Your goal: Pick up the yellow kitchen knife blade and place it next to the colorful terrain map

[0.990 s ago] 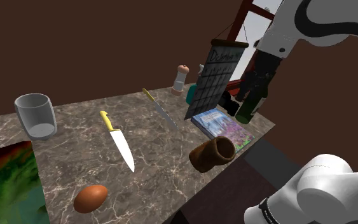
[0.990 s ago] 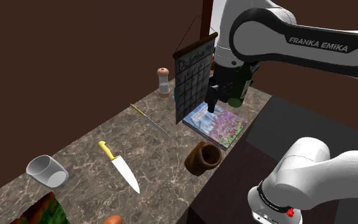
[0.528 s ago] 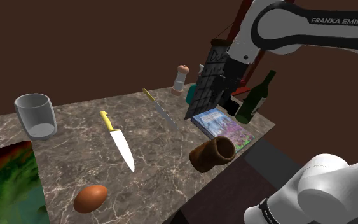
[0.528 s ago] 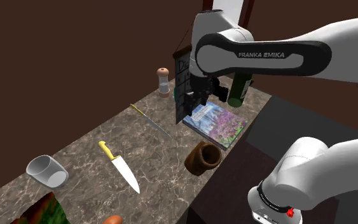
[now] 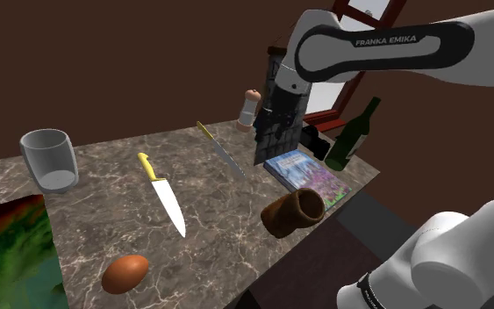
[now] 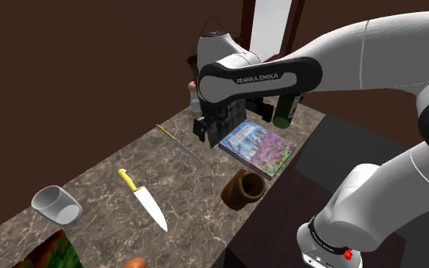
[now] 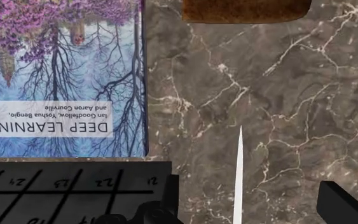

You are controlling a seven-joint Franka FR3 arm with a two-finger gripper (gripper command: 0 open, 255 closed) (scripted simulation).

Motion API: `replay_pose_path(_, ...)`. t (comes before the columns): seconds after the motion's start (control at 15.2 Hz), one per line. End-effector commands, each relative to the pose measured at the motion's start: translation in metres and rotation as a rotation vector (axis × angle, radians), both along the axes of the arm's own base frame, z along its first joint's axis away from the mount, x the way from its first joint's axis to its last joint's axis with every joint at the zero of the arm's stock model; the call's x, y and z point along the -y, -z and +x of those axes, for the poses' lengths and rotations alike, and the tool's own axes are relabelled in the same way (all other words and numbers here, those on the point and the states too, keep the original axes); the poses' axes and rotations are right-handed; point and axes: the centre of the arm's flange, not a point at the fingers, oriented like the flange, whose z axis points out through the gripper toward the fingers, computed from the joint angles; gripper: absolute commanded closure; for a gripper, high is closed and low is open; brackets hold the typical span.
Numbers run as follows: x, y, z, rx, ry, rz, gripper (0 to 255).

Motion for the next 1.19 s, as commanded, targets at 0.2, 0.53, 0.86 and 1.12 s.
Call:
replay_pose_path(0.2, -0.018, 0.039, 0.053, 0.016, -0.005, -0.024, 0)
replay_pose_path(0.53, -0.038, 0.073, 0.105, 0.03, -0.009, -0.048, 0)
replay_pose_path(0.86, -0.057, 0.106, 0.155, 0.044, -0.014, -0.072, 0)
replay_pose_path(1.12, -0.057, 0.127, 0.155, 0.044, -0.014, -0.072, 0)
